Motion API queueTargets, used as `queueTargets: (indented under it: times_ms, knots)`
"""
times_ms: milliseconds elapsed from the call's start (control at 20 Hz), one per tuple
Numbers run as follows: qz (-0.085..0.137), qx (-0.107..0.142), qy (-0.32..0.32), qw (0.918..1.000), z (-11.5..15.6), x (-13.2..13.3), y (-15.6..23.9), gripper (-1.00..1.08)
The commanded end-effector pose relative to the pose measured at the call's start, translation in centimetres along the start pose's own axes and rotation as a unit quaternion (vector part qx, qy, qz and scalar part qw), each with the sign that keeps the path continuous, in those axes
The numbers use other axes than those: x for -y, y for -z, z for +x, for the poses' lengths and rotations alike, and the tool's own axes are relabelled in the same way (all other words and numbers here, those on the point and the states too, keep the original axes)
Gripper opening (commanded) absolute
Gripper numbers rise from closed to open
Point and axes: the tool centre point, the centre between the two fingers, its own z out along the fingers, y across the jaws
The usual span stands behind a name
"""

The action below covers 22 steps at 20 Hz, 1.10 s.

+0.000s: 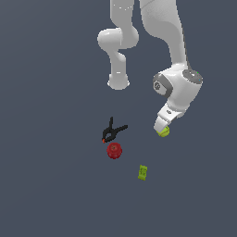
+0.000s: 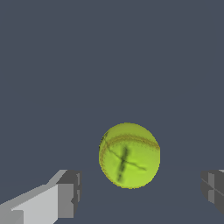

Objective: Pick up a designated object from a clutter of objects.

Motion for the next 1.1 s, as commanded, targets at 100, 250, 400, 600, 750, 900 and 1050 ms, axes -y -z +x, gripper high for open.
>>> queueTargets:
  times_ms: [100, 250, 400, 600, 750, 900, 1050]
  knots:
    - [0.000, 0.000, 0.000, 1.0000, 0.0, 0.0, -0.1, 1.00]
    - [0.000, 0.000, 0.000, 1.0000, 0.0, 0.0, -0.8, 1.00]
    - [0.000, 0.000, 0.001, 1.0000, -0.1, 0.1, -2.1, 1.00]
    - [0.000, -0.001, 0.002, 1.0000, -0.1, 0.2, -4.1, 1.00]
    - [0.000, -0.001, 0.002, 1.0000, 0.0, 0.2, -4.9, 1.00]
    - [0.000, -0.001, 0.002, 1.0000, 0.0, 0.2, -5.1, 1.00]
    - [0.000, -0.001, 0.002, 1.0000, 0.0, 0.2, -5.1, -1.00]
